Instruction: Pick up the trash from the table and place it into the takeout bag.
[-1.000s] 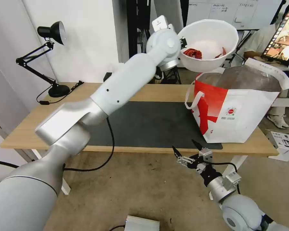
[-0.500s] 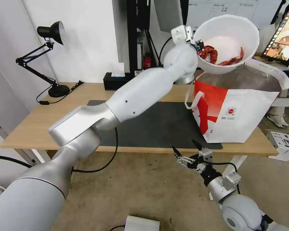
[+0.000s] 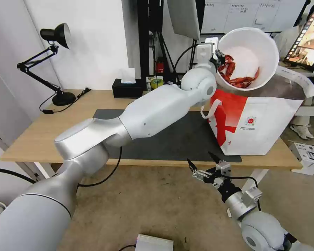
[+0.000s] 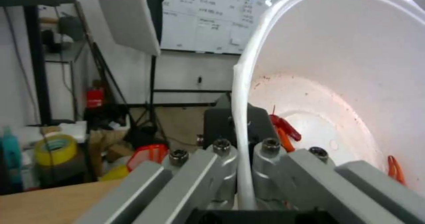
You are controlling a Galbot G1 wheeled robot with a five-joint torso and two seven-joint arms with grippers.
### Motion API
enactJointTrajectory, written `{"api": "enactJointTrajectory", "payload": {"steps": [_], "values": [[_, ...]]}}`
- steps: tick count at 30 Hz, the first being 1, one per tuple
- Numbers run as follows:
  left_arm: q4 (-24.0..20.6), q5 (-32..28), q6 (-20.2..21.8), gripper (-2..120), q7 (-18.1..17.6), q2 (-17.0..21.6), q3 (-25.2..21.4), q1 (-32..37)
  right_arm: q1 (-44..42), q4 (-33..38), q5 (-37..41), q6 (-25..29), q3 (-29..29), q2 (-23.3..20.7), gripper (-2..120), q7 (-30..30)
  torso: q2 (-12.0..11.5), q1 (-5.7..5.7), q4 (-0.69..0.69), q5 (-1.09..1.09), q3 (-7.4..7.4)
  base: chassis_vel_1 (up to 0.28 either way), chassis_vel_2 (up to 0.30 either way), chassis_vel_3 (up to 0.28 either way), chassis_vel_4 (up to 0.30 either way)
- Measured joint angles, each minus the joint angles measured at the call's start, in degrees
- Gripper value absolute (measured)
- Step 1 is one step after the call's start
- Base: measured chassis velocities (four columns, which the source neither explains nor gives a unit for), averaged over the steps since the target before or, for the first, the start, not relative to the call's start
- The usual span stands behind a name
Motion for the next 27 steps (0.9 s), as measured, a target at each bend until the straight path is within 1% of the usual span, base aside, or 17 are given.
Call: {"api": "enactJointTrajectory", "payload": {"steps": [3,8,10,14,15,16,19,20,23,24,27], "values": [[0.4,1.4,0.4,0,-0.7,0.0,0.6,0.3,0.0,0.0,0.0,0.0,0.0,0.0,100,0.0,0.0,0.0,0.0,0.0,0.0,0.0,0.0,0.0,0.0],[0.2,2.7,0.4,0,-0.7,0.1,1.1,0.8,0.0,0.0,0.0,0.0,0.0,0.0,100,0.0,0.0,0.0,0.0,0.0,0.0,0.0,0.0,0.0,0.0],[-0.5,3.3,0.4,0,-0.2,0.3,1.5,1.1,0.0,0.0,0.0,0.0,0.0,0.0,100,0.0,0.0,0.0,0.0,0.0,0.0,0.0,0.0,0.0,0.0],[-1.8,4.5,0.3,0,1.8,0.9,2.3,1.1,0.0,0.0,0.0,0.0,0.0,0.0,100,0.0,0.0,0.0,0.0,0.0,0.0,0.0,0.0,0.0,0.0],[-2.8,4.7,0.3,0,3.1,1.4,2.7,1.1,0.0,0.0,0.0,0.0,0.0,0.0,100,0.0,0.0,0.0,0.0,0.0,0.0,0.0,0.0,0.0,0.0],[-2.8,4.7,0.3,0,3.1,1.4,2.7,1.1,0.0,0.0,0.0,0.0,0.0,0.0,100,0.0,0.0,0.0,0.0,0.0,0.0,0.0,0.0,0.0,0.0],[-4.7,4.7,0.4,0,5.2,2.5,4.0,1.1,0.0,0.0,0.0,0.0,0.0,0.0,100,0.0,0.0,0.0,0.0,0.0,0.0,0.0,0.0,0.0,0.0],[-4.7,4.7,0.4,0,5.2,2.5,4.0,1.1,0.0,0.0,0.0,0.0,0.0,0.0,100,0.0,0.0,0.0,0.0,0.0,0.0,0.0,0.0,0.0,0.0],[-7.0,4.7,1.7,0,7.8,4.1,5.3,1.2,0.0,0.0,0.0,0.0,0.0,0.0,100,0.0,0.0,0.0,0.0,0.0,0.0,0.0,0.0,0.0,0.0],[-7.0,4.7,1.7,0,7.8,4.1,5.3,1.2,0.0,0.0,0.0,0.0,0.0,0.0,100,0.0,0.0,0.0,0.0,0.0,0.0,0.0,0.0,0.0,0.0],[-8.6,4.1,3.6,0,9.3,5.4,5.8,1.5,0.0,0.0,0.0,0.0,0.0,0.0,100,0.0,0.0,0.0,0.0,0.0,0.0,0.0,0.0,0.0,0.0]]}}
